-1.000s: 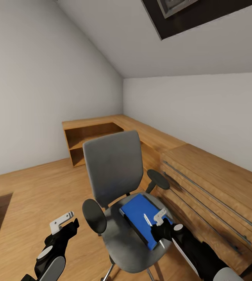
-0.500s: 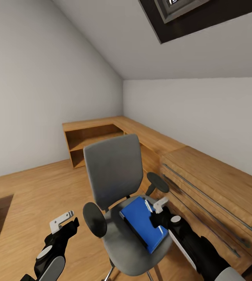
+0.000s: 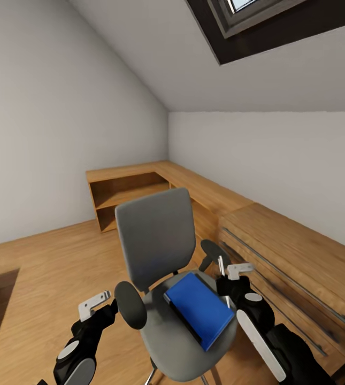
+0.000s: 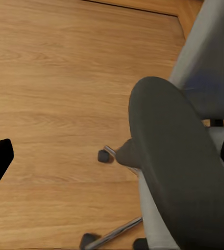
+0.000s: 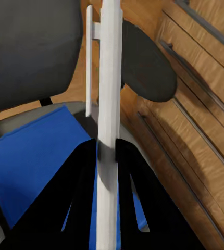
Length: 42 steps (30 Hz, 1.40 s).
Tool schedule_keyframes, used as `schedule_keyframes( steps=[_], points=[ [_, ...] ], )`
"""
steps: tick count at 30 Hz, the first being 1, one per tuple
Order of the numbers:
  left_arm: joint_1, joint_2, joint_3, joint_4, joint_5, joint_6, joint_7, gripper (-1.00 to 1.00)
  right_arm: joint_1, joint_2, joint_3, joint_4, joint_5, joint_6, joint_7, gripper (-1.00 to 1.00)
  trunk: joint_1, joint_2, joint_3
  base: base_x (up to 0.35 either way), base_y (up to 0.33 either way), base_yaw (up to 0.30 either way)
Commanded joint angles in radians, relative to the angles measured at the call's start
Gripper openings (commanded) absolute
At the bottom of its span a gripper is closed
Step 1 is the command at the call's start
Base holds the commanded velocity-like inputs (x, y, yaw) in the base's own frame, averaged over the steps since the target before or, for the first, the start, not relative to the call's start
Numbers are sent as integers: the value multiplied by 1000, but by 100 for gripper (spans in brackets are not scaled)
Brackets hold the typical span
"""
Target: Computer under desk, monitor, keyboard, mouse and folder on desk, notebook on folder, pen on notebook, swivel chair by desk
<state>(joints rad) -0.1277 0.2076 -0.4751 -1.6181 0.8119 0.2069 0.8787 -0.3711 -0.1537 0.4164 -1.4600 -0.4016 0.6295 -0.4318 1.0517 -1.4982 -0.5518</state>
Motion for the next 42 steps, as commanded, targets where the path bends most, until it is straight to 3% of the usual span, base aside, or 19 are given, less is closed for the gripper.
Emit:
schedule_keyframes(
  steps=[1,12,13,23,28,30,33,42],
  points=[
    [-1,1,-6,-2,3,5,7,100,1,-1,0,-9,-23,1,-18,-100,-4,7,2,0,0,0],
    [-1,1,-14,-1,3,7,6,100,6,3,-77,-28,-46,2,-34,-100,-46,84,37,0,0,0],
    [-1,1,-14,-2,3,9,8,100,6,1,-99,-27,-46,4,-34,-100,-50,91,40,0,0,0],
    [-1,1,-17,-2,3,9,8,100,6,2,-108,-23,-47,4,-33,-100,-88,161,71,0,0,-41],
    [-1,0,-18,-1,3,13,8,100,7,2,-136,-20,-49,5,-33,-100,-107,196,87,0,0,-237],
    [-1,-1,-20,-1,3,15,8,100,7,2,-146,-18,-69,5,-33,-100,-115,210,93,0,0,-259],
    [-1,-1,-49,-1,4,18,8,100,7,1,-196,-13,-129,5,-34,-100,-127,231,102,0,0,-263],
    [-1,-2,-76,2,4,19,9,100,7,2,-364,10,-156,5,-32,-100,-134,245,109,0,0,-265]
  ],
)
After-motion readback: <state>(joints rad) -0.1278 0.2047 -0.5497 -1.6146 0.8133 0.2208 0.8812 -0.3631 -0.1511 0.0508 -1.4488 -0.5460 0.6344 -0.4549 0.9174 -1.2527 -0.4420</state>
